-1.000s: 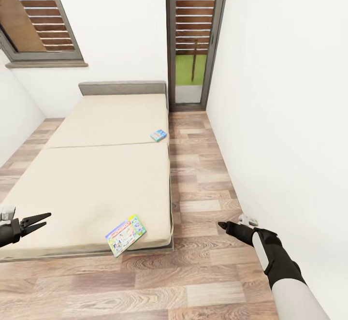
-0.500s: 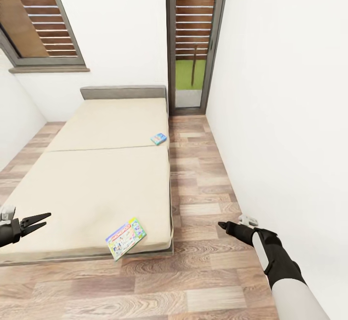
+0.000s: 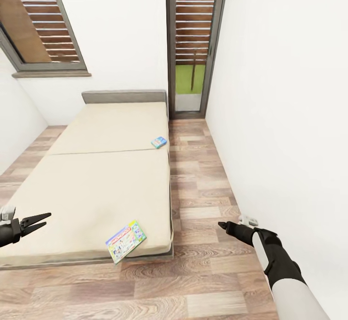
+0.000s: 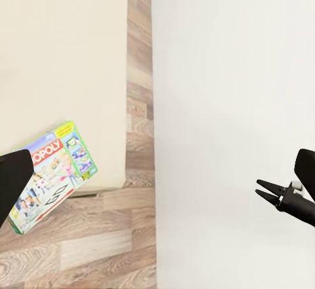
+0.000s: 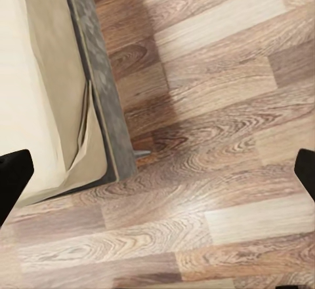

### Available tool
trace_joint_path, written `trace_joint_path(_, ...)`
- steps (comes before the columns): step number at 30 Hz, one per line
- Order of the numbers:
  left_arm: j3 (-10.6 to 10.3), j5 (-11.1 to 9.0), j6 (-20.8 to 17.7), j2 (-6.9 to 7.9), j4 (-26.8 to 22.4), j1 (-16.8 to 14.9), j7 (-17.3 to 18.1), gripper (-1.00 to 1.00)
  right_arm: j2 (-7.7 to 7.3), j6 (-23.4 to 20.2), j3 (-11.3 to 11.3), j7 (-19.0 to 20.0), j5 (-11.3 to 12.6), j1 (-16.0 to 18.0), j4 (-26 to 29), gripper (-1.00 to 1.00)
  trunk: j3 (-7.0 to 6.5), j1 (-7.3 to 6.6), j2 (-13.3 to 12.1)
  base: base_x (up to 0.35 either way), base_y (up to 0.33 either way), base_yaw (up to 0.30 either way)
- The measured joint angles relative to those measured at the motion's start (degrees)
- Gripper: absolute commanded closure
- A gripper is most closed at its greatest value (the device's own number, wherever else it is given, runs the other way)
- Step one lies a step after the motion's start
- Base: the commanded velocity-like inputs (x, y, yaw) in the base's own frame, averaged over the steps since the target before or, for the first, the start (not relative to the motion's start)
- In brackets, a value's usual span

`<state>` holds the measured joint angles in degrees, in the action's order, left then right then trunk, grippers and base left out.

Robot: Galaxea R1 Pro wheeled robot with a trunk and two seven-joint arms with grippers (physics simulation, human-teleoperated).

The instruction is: Put all the toys in the child's room - the three board games (two on the bed and one on the table), the two jigsaw puzzles on the table, and the tennis ball on the table - inside the toy box on the table in the child's room.

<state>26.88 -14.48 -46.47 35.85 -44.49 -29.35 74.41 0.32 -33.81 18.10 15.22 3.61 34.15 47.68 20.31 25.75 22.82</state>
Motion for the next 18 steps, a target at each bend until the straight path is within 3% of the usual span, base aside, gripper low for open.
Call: trace_joint_path(18, 0.0, 0.0, 0.0, -0.03, 0.0, 0.0, 0.0, -1.0, 0.0, 0.0, 0.0, 0.0, 0.0, 0.0, 0.0, -1.0, -1.71, 0.0, 0.0, 0.0, 0.0, 0.0)
